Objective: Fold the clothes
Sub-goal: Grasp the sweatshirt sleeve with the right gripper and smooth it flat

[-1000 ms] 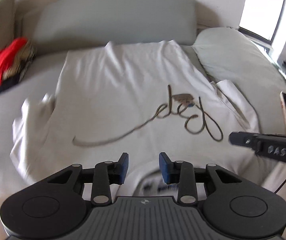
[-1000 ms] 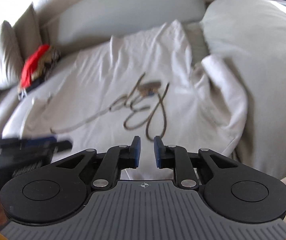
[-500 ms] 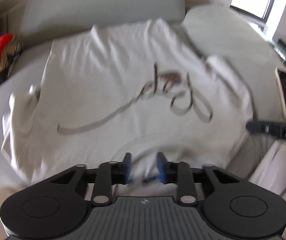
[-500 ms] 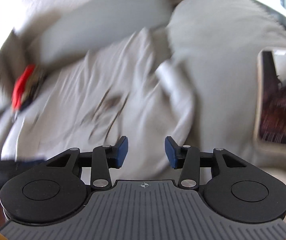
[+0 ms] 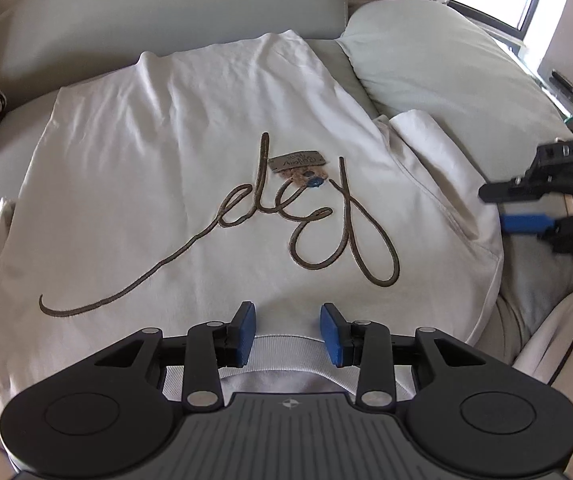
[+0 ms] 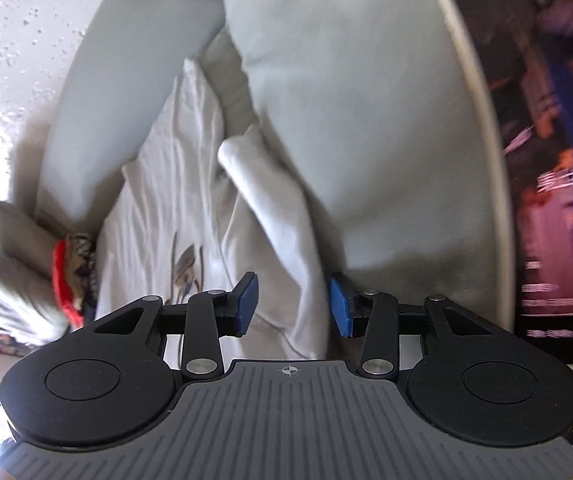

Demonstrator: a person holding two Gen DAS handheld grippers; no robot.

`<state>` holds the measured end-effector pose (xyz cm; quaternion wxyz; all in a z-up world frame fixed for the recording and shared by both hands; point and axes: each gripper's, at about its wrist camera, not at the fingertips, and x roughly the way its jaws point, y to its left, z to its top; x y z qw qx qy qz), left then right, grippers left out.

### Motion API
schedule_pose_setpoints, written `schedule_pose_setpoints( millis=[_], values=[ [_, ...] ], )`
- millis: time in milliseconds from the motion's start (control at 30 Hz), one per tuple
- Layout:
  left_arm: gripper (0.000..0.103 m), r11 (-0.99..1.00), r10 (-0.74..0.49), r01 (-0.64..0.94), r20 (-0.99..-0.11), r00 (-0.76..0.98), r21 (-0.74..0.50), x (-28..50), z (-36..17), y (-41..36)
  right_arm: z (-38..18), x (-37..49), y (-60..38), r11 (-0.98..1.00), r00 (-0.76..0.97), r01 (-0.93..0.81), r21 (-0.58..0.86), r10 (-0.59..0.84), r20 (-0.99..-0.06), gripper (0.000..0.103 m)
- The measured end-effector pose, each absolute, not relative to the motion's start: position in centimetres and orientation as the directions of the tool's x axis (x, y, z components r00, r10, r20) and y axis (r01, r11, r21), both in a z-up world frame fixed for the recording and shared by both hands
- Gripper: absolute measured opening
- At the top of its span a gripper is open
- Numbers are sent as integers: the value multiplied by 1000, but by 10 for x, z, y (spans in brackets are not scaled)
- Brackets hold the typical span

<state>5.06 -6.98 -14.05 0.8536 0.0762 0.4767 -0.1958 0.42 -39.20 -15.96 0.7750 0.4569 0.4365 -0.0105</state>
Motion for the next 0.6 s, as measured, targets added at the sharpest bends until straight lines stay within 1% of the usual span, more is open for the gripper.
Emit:
schedule_pose_setpoints(
  millis=[33, 133, 200, 300, 333, 367, 400, 433, 500, 600],
  values=[
    [36, 912, -262, 407, -844, 468, -58, 51, -141, -70, -165, 8, -391, 564, 633, 401, 722, 399, -664, 42],
    [36, 911, -262, 410, -842, 471, -54, 50, -140, -70, -177, 14, -397, 452, 719, 345, 823, 436, -541, 39],
    [36, 910, -262, 411, -842, 471, -53, 50, -140, -70, -184, 21, -398, 415, 771, 309, 856, 418, -480, 39],
    [36, 910, -264, 411, -842, 470, -56, 51, -140, -69, -186, 33, -395, 394, 827, 269, 879, 372, -420, 39],
    [36, 910, -265, 411, -842, 470, -57, 51, -140, -69, -185, 34, -395, 390, 843, 257, 884, 357, -403, 38],
    [36, 910, -265, 411, -842, 470, -57, 51, -139, -69, -187, 37, -393, 391, 855, 241, 888, 348, -385, 32],
    [36, 910, -266, 411, -841, 470, -58, 51, -139, -69, -187, 37, -391, 392, 861, 239, 888, 338, -381, 27],
    [36, 910, -266, 410, -841, 471, -59, 51, -139, -69, -187, 37, -389, 396, 864, 237, 887, 331, -378, 19],
    [36, 910, -267, 410, -841, 471, -60, 51, -140, -69, -185, 37, -384, 404, 872, 232, 885, 318, -373, 19],
    [36, 909, -268, 412, -840, 472, -58, 51, -140, -69, -186, 33, -391, 458, 871, 238, 857, 290, -397, 19]
  ],
)
